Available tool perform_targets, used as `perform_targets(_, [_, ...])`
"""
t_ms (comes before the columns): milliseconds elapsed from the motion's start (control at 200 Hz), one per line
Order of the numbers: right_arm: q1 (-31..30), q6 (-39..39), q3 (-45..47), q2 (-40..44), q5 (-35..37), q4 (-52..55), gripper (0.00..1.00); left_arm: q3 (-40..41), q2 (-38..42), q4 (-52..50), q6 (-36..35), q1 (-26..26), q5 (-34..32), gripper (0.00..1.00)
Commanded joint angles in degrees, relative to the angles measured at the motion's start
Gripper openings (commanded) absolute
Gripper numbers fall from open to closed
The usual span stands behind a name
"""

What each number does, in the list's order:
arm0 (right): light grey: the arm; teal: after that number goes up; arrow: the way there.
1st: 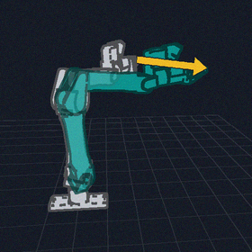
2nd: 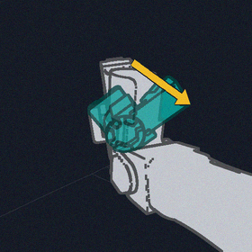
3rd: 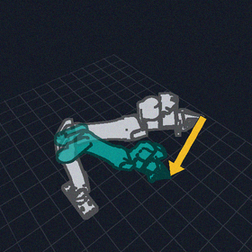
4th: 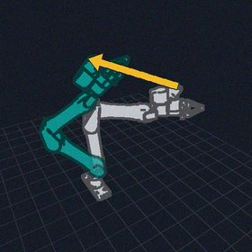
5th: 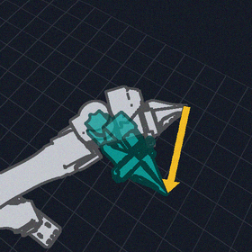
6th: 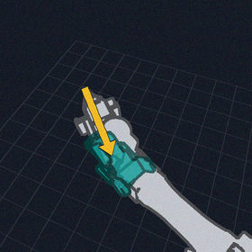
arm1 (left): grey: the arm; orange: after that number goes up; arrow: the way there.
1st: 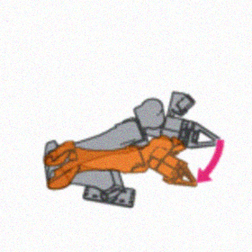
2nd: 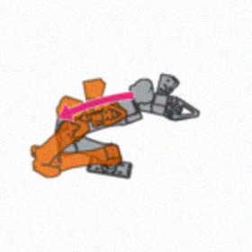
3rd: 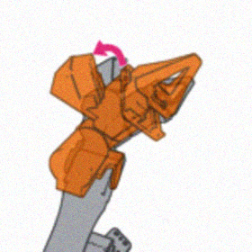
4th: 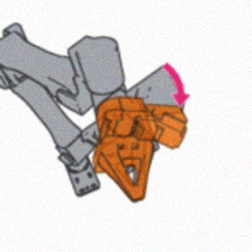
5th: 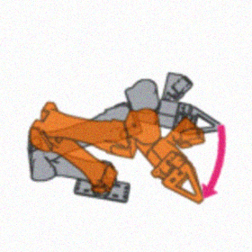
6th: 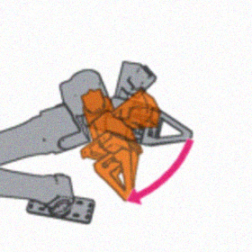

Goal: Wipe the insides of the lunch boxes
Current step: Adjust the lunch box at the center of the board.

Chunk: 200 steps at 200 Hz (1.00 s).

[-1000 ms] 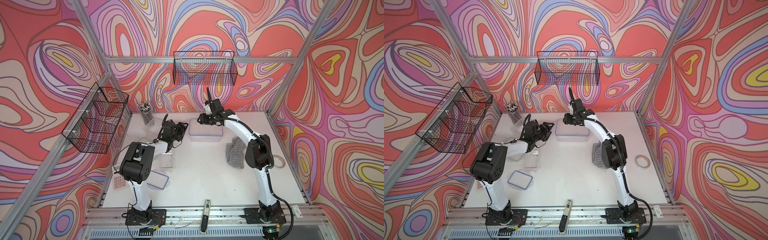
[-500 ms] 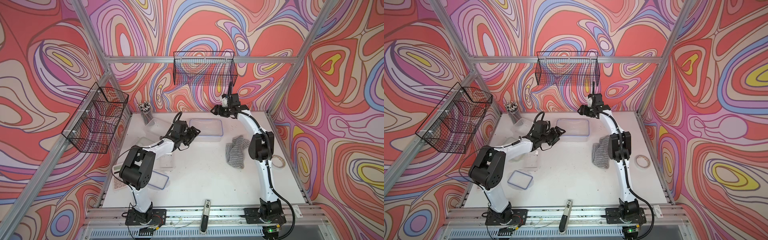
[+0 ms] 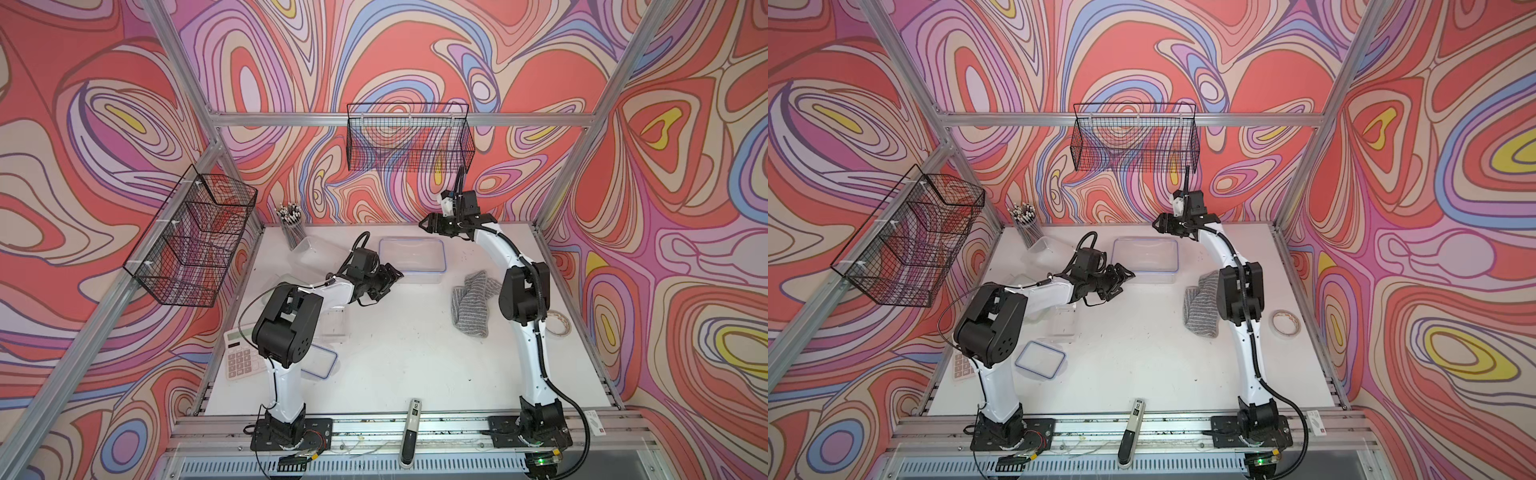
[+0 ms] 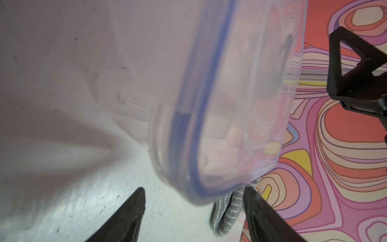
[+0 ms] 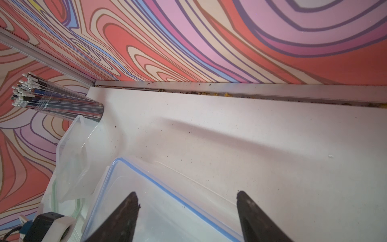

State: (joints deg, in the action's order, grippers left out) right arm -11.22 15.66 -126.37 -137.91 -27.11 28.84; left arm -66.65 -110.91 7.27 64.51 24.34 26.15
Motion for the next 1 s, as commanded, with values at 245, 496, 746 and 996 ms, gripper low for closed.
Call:
perform_targets(245, [0.37, 5.18, 16.04, 7.70, -1.23, -8.64, 0.76, -1.05, -1.99, 1.60, 1.31, 0.10, 1.10, 0.76])
perform_targets(496, [0.41, 5.47, 11.67, 3.90, -1.48, -8.06, 0.75, -0.96, -2.80, 2.32, 1.69, 0.19, 0.50, 0.76])
perform_targets(746, [0.41, 7.95, 20.08, 7.83, -1.45, -11.75, 0.70, -4.91, -4.32, -0.30, 0.09, -0.58, 0.48, 0.73])
perform_targets(996, [-0.58, 11.26, 33.63, 16.09, -1.75, -17.24, 0.64, -7.51, -3.80, -3.50, -2.74, -2.74, 0.33, 0.71])
